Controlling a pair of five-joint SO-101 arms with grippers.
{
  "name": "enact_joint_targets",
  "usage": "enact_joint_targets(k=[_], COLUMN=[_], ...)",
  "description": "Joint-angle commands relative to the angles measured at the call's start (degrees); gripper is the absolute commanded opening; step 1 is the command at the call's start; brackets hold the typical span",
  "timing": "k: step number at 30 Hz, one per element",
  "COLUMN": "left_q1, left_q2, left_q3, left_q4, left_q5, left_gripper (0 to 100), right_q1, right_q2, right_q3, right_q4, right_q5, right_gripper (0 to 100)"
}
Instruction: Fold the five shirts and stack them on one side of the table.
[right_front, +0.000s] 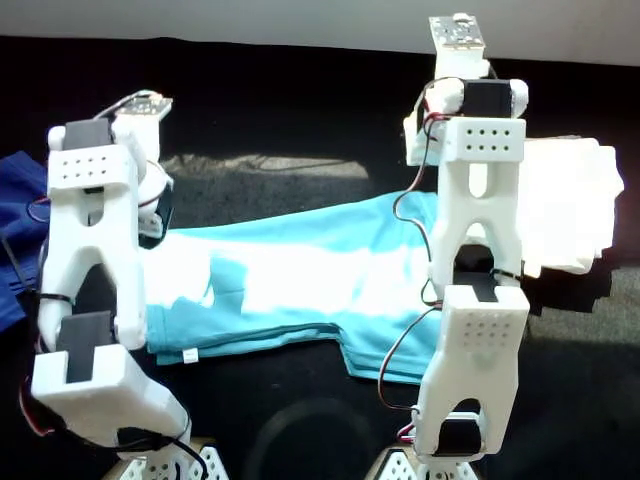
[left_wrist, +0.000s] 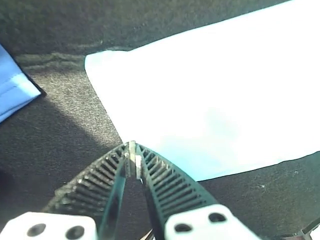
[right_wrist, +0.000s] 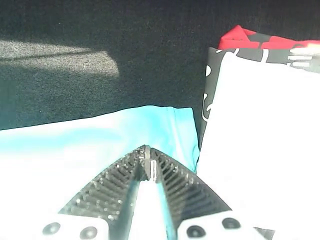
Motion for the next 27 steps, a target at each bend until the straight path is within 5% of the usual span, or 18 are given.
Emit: enact_joint_targets(k=[1,7,14,21,27], left_q1=[1.54,1.27,1.19,1.45,1.54], left_q2=[-10.24,-16.40,-17.01,-17.19,-17.19], left_q3=[19.21,39.60,46.55,49.01,52.00], left_q4=[-9.41,-23.82,-28.57,-28.13,-28.57], left_q5=[0.35,0.18,0.18,0.18,0.18], left_gripper=[1,1,1,1,1], right_q1=[-0.57,-2.77,-6.02,-6.02,-6.02], right_q2=[-3.74,-14.37,-32.31,-50.77,-64.57], right_q3=[0.13,13.85,36.53,76.26,108.35], right_q4=[0.66,0.66,-1.98,-19.38,-38.11], right_q5=[-0.97,-0.97,-0.88,-0.09,9.41], right_gripper=[0.8,0.8,0.8,0.8,0.8])
